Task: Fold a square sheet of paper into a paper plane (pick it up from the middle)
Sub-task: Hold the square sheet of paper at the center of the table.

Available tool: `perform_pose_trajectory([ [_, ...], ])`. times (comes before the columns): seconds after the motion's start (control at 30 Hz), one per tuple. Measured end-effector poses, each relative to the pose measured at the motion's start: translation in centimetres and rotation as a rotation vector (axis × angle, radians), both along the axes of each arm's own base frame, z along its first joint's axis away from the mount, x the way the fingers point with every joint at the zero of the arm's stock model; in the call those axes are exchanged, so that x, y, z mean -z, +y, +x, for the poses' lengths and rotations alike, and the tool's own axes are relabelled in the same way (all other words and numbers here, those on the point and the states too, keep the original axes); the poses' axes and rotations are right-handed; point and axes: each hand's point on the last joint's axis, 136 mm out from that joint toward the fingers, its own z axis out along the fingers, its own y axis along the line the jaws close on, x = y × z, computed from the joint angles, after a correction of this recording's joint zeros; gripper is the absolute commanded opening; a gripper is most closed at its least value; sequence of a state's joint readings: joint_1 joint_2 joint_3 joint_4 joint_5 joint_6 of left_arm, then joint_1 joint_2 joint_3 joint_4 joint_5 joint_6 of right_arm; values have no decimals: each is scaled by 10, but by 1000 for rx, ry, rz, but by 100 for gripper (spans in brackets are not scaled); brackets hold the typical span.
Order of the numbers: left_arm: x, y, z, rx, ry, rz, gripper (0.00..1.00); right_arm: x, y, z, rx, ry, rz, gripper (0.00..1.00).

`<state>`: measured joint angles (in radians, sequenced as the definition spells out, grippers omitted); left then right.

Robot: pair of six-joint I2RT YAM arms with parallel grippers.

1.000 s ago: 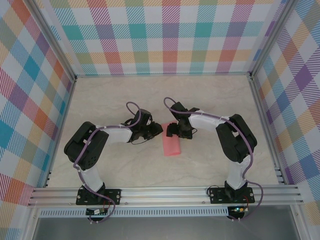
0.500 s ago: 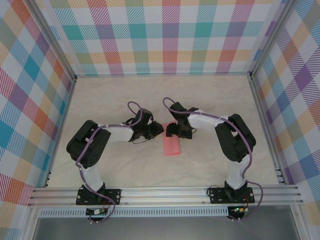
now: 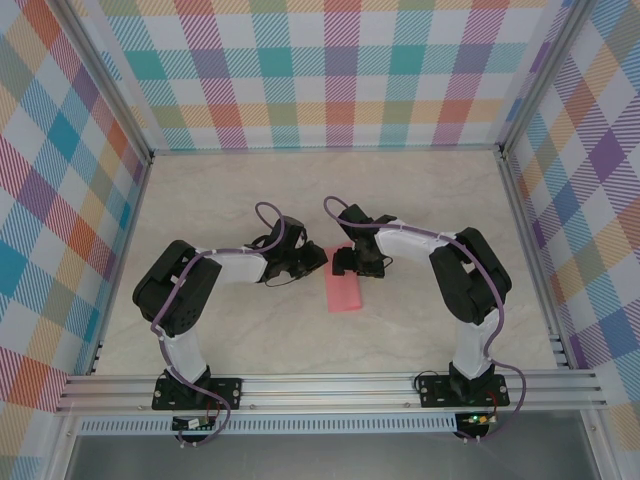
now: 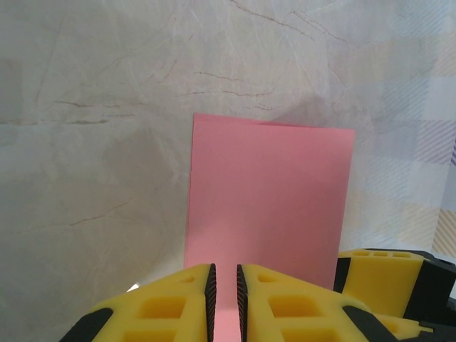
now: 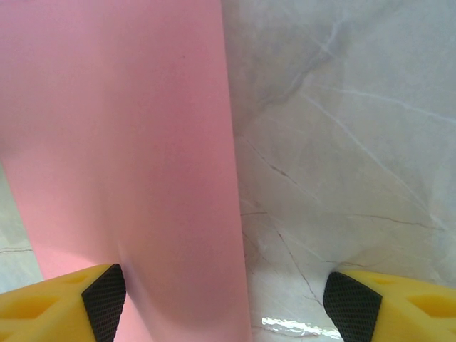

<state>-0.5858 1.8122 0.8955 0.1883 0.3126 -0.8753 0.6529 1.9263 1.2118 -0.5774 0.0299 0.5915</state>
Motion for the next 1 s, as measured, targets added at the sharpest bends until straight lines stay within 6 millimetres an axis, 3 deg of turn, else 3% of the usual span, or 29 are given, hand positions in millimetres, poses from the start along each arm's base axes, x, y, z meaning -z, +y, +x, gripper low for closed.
perform_pose_trajectory([
  [1.0,1,2,2,-11,-1,6,16,1,0,2,50,16,-4,80],
])
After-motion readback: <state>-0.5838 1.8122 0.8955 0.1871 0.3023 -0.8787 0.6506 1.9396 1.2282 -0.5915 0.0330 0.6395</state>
